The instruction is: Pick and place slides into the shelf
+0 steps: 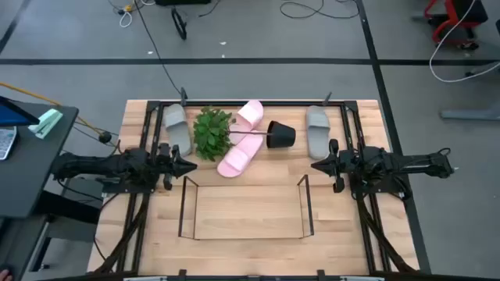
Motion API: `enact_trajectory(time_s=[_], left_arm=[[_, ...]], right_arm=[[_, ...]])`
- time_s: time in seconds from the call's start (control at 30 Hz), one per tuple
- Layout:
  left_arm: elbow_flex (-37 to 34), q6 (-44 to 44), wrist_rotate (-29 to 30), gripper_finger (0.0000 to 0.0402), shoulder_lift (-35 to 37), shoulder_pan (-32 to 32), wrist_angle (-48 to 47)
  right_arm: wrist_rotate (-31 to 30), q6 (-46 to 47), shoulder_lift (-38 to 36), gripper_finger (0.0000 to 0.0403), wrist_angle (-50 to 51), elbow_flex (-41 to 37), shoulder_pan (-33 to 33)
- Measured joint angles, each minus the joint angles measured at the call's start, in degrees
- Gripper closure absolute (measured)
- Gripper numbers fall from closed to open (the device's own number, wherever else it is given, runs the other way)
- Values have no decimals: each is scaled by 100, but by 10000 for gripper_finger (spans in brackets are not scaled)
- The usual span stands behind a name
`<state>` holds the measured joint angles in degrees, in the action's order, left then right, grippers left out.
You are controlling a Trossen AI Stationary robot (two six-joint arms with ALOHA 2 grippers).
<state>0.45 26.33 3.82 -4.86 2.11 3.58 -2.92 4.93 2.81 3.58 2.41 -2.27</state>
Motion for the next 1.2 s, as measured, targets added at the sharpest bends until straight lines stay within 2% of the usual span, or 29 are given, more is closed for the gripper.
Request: enact_trajectory(time_s=[0.37,0.87,1.2], left_arm=[[0,0,1,376,0,0,-1],[1,0,-1,361,0,-1,-1],[0,0,0,373,0,-1,-1]], right_arm=[[0,0,-1,388,0,-2,0],[0,0,-1,388,1,-1,-1],[0,0,-2,388,0,0,-2]])
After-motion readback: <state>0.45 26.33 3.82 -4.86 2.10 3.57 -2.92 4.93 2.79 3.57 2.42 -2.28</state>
